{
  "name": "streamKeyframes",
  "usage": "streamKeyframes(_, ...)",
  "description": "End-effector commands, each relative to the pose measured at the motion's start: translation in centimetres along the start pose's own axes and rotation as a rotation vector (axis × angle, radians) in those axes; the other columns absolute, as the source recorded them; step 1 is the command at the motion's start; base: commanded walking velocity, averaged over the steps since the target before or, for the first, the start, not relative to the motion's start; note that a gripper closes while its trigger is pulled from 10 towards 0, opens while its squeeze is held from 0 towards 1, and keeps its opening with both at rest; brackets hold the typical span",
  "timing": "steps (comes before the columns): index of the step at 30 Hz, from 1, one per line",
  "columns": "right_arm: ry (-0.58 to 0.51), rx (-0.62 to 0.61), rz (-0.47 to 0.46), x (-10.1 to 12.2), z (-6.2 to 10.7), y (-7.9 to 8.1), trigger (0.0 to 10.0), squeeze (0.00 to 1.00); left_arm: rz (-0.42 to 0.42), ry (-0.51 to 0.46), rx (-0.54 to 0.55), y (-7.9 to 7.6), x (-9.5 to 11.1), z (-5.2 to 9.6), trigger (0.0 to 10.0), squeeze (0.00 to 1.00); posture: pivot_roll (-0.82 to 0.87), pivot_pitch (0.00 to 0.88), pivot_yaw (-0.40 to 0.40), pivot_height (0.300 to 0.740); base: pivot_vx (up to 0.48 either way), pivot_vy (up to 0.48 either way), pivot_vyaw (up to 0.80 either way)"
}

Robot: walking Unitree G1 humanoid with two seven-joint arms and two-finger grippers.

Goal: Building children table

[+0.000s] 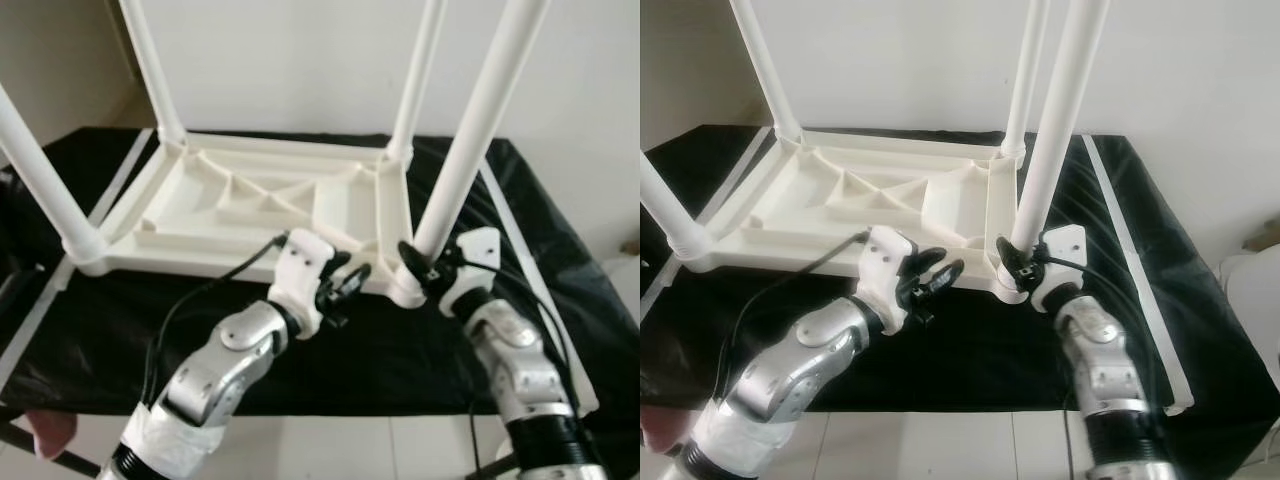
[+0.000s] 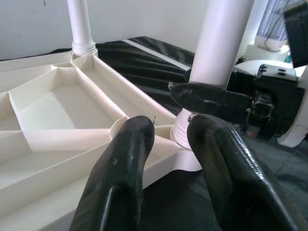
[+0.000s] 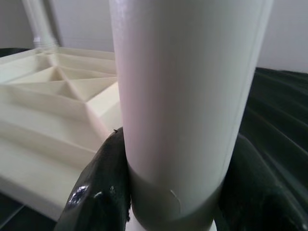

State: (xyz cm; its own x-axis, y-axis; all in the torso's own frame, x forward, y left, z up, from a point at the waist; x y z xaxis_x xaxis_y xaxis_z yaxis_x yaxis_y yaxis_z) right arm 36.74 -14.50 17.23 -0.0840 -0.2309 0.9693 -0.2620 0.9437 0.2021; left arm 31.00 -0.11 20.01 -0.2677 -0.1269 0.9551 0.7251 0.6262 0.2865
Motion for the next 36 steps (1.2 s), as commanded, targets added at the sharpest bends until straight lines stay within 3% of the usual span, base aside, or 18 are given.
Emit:
streamKeyframes(1,0.071,-0.182,-0.03,-2.2,1.0,-1.8,10.0,0.0,-0.003,-0.029,-0.12,-1.0,0.1,0.1,10.0,0.0,-0.09,0.089,-0.022,0.74,0.0,0.0,0.0)
streamKeyframes(3,0.072,-0.247,-0.047,-2.5,1.2,-2.0,10.0,0.0,0.001,-0.031,-0.115,-0.9,0.2,0.0,10.0,0.0,-0.09,0.089,-0.022,0.74,0.0,0.0,0.0)
streamKeyframes(4,0.064,-0.336,-0.055,-2.8,1.7,-2.2,10.0,0.0,0.002,-0.035,-0.108,-0.8,0.3,0.1,10.0,0.0,-0.08,0.092,-0.025,0.74,0.0,0.0,0.0)
streamKeyframes(5,0.064,-0.336,-0.055,-2.8,1.7,-2.2,10.0,0.0,0.002,-0.035,-0.108,-0.8,0.3,0.1,10.0,0.0,-0.08,0.092,-0.025,0.74,0.0,0.0,0.0)
streamKeyframes(6,0.047,-0.425,-0.054,-3.2,2.0,-2.4,10.0,0.0,0.001,-0.032,-0.099,-0.7,0.2,0.1,10.0,0.0,-0.08,0.079,-0.025,0.74,0.0,0.0,0.0)
streamKeyframes(7,0.047,-0.425,-0.054,-3.2,2.0,-2.4,10.0,0.0,0.001,-0.032,-0.099,-0.7,0.2,0.1,10.0,0.0,-0.08,0.079,-0.025,0.74,0.0,0.0,0.0)
streamKeyframes(9,0.04,-0.569,-0.135,-4.4,2.6,-2.1,10.0,0.0,-0.004,-0.034,-0.088,-0.5,0.3,0.0,10.0,0.0,-0.07,0.077,-0.024,0.74,0.0,0.0,0.0)
streamKeyframes(11,0.038,-0.573,-0.139,-4.3,2.6,-1.8,10.0,0.0,-0.008,-0.036,-0.086,-0.4,0.4,0.0,10.0,0.0,-0.07,0.087,-0.023,0.74,0.0,0.0,0.0)
streamKeyframes(15,0.01,-0.451,-0.163,-3.2,1.7,0.1,10.0,0.03,0.001,-0.028,-0.061,0.1,0.1,0.2,10.0,0.0,-0.07,0.079,-0.012,0.74,0.0,0.0,0.0)
streamKeyframes(16,-0.007,-0.417,-0.168,-2.8,1.6,0.4,10.0,1.0,0.0,-0.027,-0.058,0.1,0.0,0.2,10.0,0.0,-0.07,0.083,-0.011,0.74,0.0,0.0,0.0)
streamKeyframes(25,-0.051,-0.285,-0.167,-1.2,1.4,0.5,10.0,1.0,0.0,-0.028,-0.046,0.5,0.1,0.2,10.0,0.0,-0.08,0.085,-0.004,0.74,0.0,0.0,0.0)
streamKeyframes(30,-0.042,-0.135,-0.143,-0.4,1.2,0.5,10.0,1.0,-0.011,-0.029,-0.047,0.6,0.1,0.0,10.0,0.0,-0.09,0.086,-0.003,0.74,0.0,0.0,0.0)
streamKeyframes(31,-0.026,-0.044,-0.108,-0.2,1.2,0.6,10.0,0.0,-0.012,-0.031,-0.05,0.6,0.2,0.0,10.0,0.0,-0.09,0.085,-0.002,0.74,0.0,0.0,0.0)
streamKeyframes(32,-0.026,-0.044,-0.108,-0.2,1.2,0.6,10.0,0.0,-0.012,-0.031,-0.05,0.6,0.2,0.0,10.0,0.0,-0.09,0.085,-0.002,0.74,0.0,0.0,0.0)
streamKeyframes(34,0.022,0.116,-0.037,-0.2,1.2,0.5,10.0,0.0,-0.025,-0.03,-0.071,0.3,0.1,0.1,10.0,0.0,-0.09,0.09,0.0,0.74,0.0,0.0,0.0)
streamKeyframes(36,0.022,0.116,-0.037,-0.2,1.2,0.5,10.0,0.0,-0.025,-0.03,-0.071,0.3,0.1,0.1,10.0,0.0,-0.09,0.09,0.0,0.74,0.0,0.0,0.0)
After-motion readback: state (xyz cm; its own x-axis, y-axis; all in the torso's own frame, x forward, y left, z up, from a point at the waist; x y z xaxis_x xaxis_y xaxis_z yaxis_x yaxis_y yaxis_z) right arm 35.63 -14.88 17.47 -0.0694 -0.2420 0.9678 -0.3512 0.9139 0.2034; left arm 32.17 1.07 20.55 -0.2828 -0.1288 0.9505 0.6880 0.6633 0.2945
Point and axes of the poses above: a point about 5 cm out from each wrist's last joint towards the gripper, its own z axis pointing back from the gripper into the wrist, its own x axis along the axis of the wrist's last joint, y = z × x, the point moved 6 cm from there along -z, pointing out of the wrist towards the gripper, and after that the axes turned 14 degrees about -z, right-handed, at the moved point
